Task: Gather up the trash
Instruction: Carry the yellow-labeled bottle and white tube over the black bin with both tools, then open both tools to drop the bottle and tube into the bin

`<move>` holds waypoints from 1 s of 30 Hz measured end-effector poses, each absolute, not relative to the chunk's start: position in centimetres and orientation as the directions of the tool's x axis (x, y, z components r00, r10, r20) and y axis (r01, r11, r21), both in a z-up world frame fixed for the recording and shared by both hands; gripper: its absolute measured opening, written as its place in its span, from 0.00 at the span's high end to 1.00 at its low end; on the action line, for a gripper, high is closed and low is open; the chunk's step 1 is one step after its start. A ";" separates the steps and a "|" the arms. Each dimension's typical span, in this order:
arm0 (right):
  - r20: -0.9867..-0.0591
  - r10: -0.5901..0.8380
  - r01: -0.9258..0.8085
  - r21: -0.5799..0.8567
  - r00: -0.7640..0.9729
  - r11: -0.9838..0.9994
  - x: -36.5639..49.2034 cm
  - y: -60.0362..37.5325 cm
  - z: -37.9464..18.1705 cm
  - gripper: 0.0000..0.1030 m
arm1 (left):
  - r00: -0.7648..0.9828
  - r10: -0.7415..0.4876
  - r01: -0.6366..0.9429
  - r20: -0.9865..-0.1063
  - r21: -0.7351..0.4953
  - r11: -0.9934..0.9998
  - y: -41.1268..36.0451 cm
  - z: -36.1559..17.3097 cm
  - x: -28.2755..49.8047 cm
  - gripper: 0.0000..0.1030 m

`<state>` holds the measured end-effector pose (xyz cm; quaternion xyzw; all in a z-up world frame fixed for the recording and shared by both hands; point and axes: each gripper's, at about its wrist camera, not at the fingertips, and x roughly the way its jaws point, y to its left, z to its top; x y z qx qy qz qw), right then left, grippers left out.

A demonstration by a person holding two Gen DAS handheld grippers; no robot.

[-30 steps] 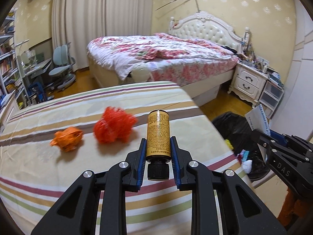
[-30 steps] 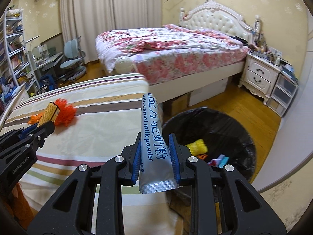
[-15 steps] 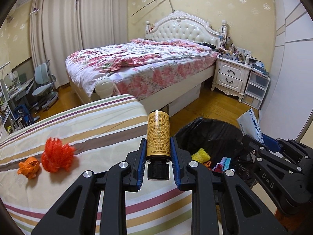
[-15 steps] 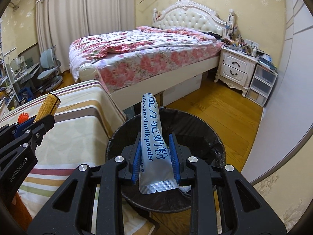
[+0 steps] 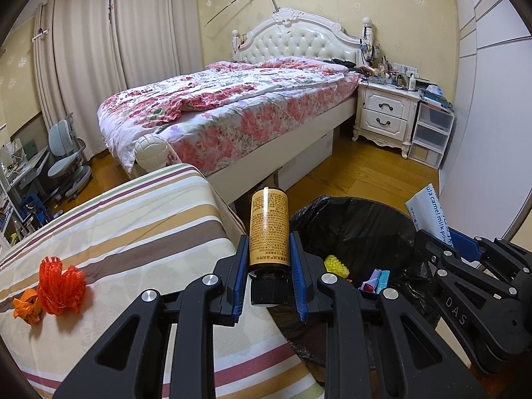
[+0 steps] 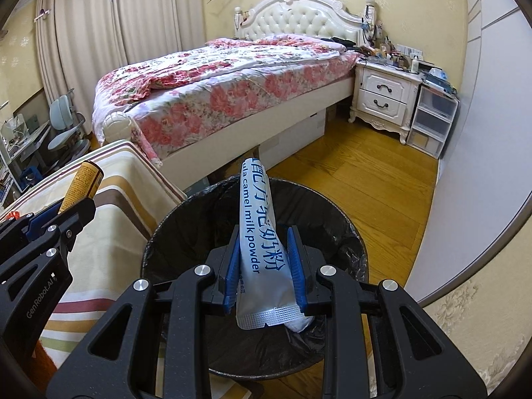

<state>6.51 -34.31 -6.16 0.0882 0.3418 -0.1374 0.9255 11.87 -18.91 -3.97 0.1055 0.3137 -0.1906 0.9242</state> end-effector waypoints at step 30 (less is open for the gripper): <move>-0.669 -0.246 0.377 0.055 0.702 0.925 7.1 -36.3 -7.5 0.61 | 0.727 -0.258 0.399 -0.636 0.087 0.913 -20.1 -4.7 13.2 0.30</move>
